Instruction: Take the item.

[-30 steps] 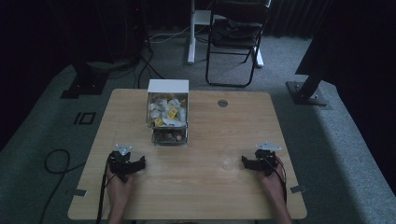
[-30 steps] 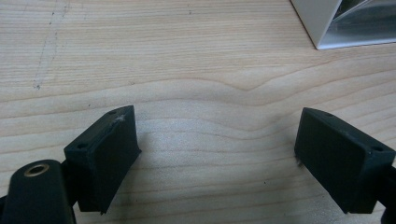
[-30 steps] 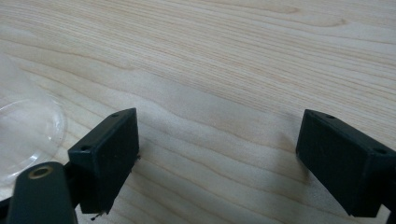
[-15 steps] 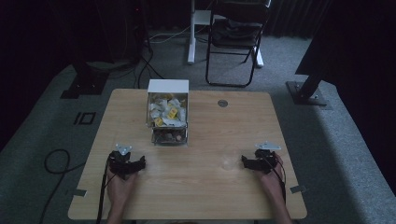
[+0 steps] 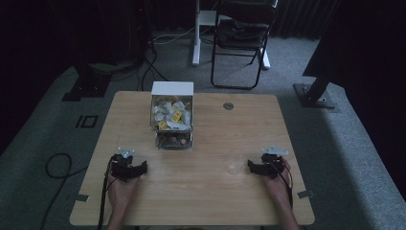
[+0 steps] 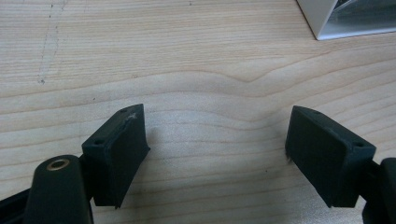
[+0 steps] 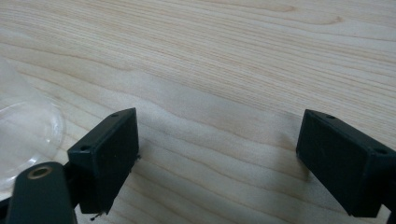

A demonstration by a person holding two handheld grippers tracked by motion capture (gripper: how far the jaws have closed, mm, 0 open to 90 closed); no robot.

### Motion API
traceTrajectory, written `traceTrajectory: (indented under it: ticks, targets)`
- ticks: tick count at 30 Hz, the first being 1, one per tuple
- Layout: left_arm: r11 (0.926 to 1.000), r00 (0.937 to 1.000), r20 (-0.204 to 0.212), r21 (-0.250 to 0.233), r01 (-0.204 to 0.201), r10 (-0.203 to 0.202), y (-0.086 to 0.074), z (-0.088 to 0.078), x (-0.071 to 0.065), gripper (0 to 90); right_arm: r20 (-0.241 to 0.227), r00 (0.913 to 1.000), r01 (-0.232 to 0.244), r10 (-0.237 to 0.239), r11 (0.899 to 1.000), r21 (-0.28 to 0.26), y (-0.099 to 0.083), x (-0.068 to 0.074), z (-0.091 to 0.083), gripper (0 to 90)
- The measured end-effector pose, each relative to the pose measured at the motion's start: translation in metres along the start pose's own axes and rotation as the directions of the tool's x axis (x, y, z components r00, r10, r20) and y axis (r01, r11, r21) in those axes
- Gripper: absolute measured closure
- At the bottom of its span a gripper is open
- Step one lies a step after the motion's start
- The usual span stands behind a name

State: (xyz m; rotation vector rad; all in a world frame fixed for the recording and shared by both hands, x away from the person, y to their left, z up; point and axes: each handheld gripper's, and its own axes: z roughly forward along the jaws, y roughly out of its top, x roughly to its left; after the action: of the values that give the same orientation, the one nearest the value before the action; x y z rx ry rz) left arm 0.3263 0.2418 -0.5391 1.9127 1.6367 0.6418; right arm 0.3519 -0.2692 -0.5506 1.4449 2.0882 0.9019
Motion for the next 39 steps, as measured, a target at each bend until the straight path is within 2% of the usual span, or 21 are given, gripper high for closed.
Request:
traceTrajectory:
  ticks: [6, 11, 27, 39]
  targets:
    - [0.9997, 0.9998, 0.003, 0.008, 0.021, -0.021, 0.001, -0.003, 0.003, 31.6, 0.000, 1.0000, 0.000, 0.000, 1.000, 0.000, 0.000, 0.000, 0.000, 12.8]
    - [0.9997, 0.9996, 0.013, -0.004, 0.025, -0.025, 0.002, -0.008, 0.004, 33.3, 0.000, 1.0000, 0.000, 0.000, 1.000, 0.000, 0.000, 0.000, 0.000, 12.8]
    - [0.9976, 0.9985, 0.052, -0.068, -0.013, 0.017, 0.011, -0.031, -0.008, 34.7, -0.003, 1.0000, 0.003, -0.003, 1.000, -0.001, 0.000, 0.000, 0.000, 13.0]
    - [0.9918, 0.9930, 0.102, -0.119, -0.047, 0.059, 0.023, -0.046, -0.022, 36.2, -0.003, 1.0000, 0.004, -0.004, 1.000, -0.002, -0.001, 0.000, -0.001, 13.2]
